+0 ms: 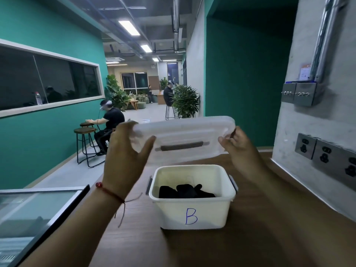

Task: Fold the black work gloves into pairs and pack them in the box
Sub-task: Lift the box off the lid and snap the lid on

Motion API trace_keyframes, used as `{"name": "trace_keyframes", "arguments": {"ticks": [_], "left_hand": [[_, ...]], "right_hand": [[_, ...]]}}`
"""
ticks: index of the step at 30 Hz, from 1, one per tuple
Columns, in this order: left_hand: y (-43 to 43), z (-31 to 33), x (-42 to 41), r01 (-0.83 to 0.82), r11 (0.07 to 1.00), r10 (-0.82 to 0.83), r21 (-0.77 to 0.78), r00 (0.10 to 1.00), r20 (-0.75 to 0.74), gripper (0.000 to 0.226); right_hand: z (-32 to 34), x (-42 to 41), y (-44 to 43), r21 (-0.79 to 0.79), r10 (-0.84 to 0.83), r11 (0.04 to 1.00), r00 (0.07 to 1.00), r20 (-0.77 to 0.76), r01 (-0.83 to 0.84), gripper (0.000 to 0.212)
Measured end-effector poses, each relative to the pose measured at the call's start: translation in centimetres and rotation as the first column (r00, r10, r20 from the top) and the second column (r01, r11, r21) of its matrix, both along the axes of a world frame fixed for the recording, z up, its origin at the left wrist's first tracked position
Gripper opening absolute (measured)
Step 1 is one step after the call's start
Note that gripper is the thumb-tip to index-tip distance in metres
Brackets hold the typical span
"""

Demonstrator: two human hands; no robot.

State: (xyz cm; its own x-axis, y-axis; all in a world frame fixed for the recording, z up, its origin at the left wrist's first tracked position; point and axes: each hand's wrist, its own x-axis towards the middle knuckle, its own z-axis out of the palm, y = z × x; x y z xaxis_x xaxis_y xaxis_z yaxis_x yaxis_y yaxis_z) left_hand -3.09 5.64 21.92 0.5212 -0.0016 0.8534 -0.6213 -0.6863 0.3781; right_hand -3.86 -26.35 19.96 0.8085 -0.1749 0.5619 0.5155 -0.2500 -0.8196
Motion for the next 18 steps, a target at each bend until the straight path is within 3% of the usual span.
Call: {"name": "trace_keyframes", "arguments": {"ticks": [3,6,10,12,14,18], "left_hand": [[0.0,0.4,1.6,0.18,0.929,-0.277,-0.324,0.918,-0.284,0.033],[-0.9,-0.5,2.6,0.2,0.908,-0.33,-0.367,0.882,-0.337,0.02],[-1.8,-2.5,5.4,0.103,0.886,-0.337,-0.452,0.813,-0.475,0.045],[-2.1,-3.9,6.8,0.012,0.916,-0.275,-0.4,0.745,-0.608,0.041],[-2.2,-5.4,7.8,-0.045,0.969,-0.136,-0.243,0.724,-0.676,0.033],[-2.1,-8.2,8.9,-0.019,0.999,-0.019,-0.043,0.665,-0.746,0.033]], "right_hand": [[0.0,0.0,-0.9,0.111,0.041,0.993,0.996,-0.075,-0.032,0.018],[-0.4,0.5,-1.4,0.134,-0.012,0.991,0.993,-0.116,0.027,0.028],[-2.0,2.5,-1.4,0.06,-0.141,0.986,0.967,-0.212,0.157,0.051],[-2.8,3.4,-1.4,-0.052,-0.234,0.972,0.93,-0.284,0.228,0.052],[-3.6,4.0,-1.2,-0.216,-0.333,0.939,0.863,-0.38,0.268,0.049],[-6.6,5.0,-0.9,-0.426,-0.435,0.876,0.756,-0.489,0.228,0.034]]}}
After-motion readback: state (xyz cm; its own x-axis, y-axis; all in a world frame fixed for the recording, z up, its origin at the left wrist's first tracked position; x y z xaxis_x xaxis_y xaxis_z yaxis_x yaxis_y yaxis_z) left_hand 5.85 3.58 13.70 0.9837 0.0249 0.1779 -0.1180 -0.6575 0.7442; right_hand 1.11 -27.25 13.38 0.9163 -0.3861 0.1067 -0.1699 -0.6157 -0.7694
